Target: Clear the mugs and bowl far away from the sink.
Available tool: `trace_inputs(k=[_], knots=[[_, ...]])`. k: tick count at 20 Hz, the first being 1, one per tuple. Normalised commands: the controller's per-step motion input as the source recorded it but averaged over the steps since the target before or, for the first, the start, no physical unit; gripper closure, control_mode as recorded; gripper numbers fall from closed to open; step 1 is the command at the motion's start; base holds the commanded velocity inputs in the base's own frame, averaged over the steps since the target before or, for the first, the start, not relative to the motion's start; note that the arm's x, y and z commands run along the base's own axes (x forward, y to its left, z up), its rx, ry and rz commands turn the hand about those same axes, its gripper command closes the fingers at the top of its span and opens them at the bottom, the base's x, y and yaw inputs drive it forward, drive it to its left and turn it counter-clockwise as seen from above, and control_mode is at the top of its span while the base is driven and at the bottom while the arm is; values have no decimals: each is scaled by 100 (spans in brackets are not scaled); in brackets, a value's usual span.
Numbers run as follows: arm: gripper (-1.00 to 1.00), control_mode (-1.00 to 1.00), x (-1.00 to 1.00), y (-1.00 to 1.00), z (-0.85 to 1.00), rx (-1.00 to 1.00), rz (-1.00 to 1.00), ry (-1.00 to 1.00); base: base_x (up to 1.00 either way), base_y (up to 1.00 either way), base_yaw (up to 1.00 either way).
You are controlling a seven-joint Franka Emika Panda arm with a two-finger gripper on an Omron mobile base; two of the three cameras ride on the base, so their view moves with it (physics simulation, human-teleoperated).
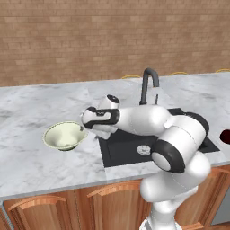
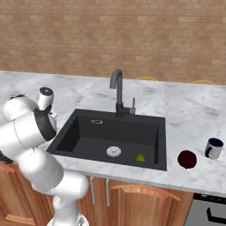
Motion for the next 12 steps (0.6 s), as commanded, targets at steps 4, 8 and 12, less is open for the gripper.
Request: trace_inputs(k=[4, 8, 12], knots=[[-100, -100, 4, 13, -28, 0, 0, 0, 0, 0, 0], [-100, -100, 13, 18, -12, 0, 0, 0, 0, 0, 0], [-100, -100, 18, 28, -14, 0, 0, 0, 0, 0, 0]])
